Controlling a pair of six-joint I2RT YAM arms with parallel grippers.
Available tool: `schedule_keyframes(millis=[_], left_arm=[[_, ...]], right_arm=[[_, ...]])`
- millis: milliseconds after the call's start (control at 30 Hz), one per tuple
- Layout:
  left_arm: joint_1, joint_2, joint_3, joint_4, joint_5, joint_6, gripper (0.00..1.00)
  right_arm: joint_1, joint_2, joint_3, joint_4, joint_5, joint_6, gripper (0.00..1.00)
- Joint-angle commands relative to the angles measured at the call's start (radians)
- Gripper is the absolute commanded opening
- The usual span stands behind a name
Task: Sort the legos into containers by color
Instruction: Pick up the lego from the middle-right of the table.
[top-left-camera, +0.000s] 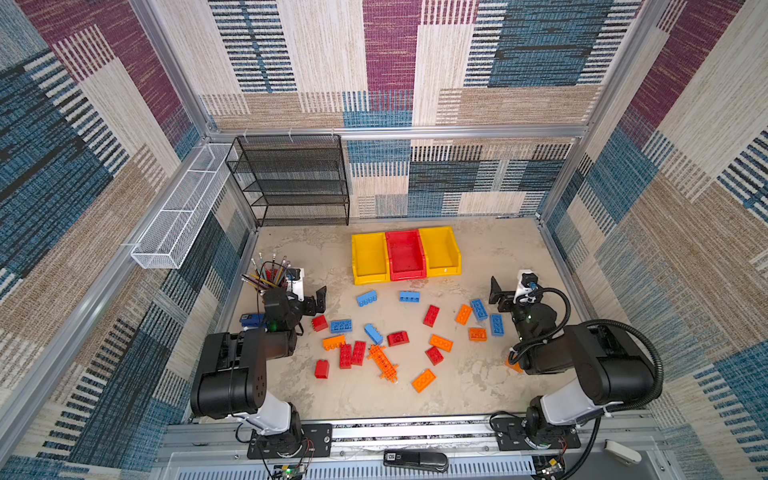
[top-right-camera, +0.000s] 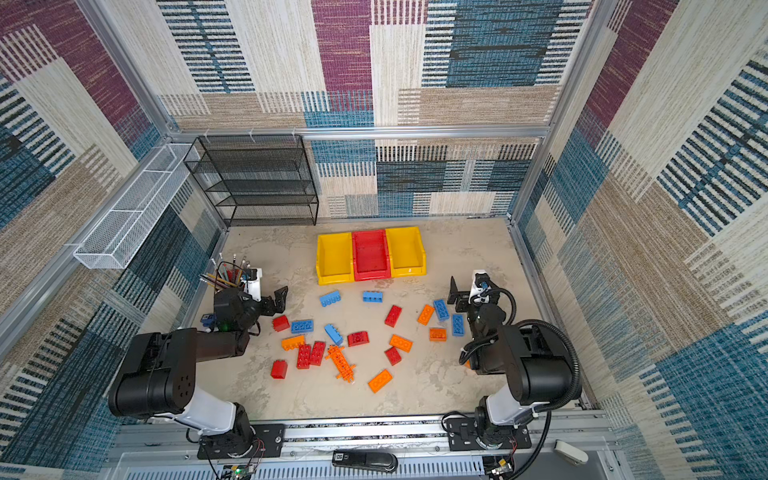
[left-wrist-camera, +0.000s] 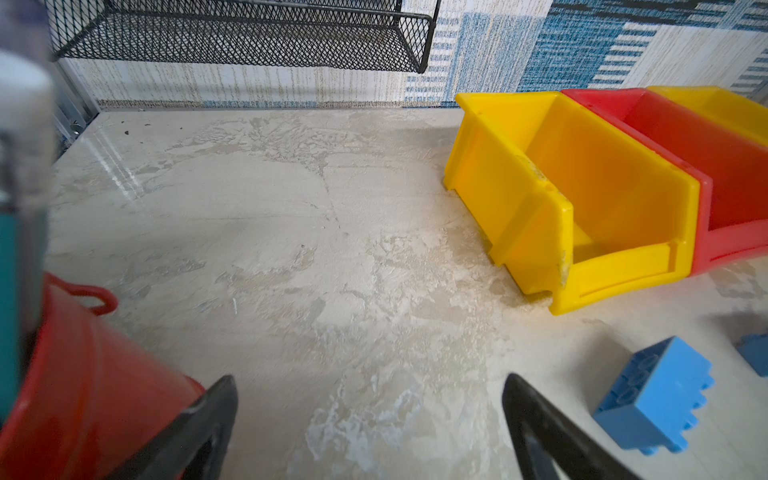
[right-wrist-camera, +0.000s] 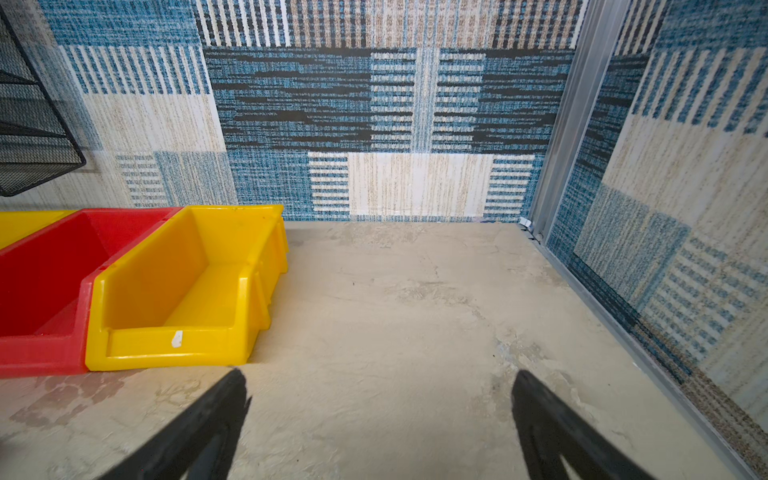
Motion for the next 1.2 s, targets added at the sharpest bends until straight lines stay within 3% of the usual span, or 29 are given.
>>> schedule_keyframes(millis=[0,300,367,500,633,800,1000,1167], left_arm=[[0.0,-0.003,0.0,0.025,0.009,-0.013,0.97],[-0.001,-0.177,0.017,-0.142,-0.003,-0.011,0.94],[-0.005,-0.241,0.017,-0.181,-0.018,-0.014,0.94],[-0.019,-0.361,-0.003,-0.167,-0.053,-0.08,0.95],[-0.065,-0.401,0.056,-0.262,-0.088,-0.158,0.94],[-0.187,-0.422,0.134,-0.414,-0.098,-0.193,0.92],[-0.34,-0.464,0.18,-0.557,-0.209,-0.162,0.92],[-0.537,-0.421,0.258,-0.691,-0.342,-0.122,0.92]], right_arm=[[0.001,-0.03,-0.012,0.032,0.064,0.031,0.99],[0.001,-0.309,0.017,-0.224,0.19,0.09,0.99],[0.002,-0.363,0.041,-0.28,0.168,0.093,0.99],[0.002,-0.406,0.172,-0.524,0.22,0.133,0.99],[0.005,-0.421,0.302,-0.769,0.22,0.222,0.99],[0.028,-0.409,0.41,-1.002,0.137,0.35,0.99],[0.161,-0.322,0.552,-1.232,0.16,0.287,0.99],[0.234,-0.301,0.598,-1.344,0.157,0.266,0.99]])
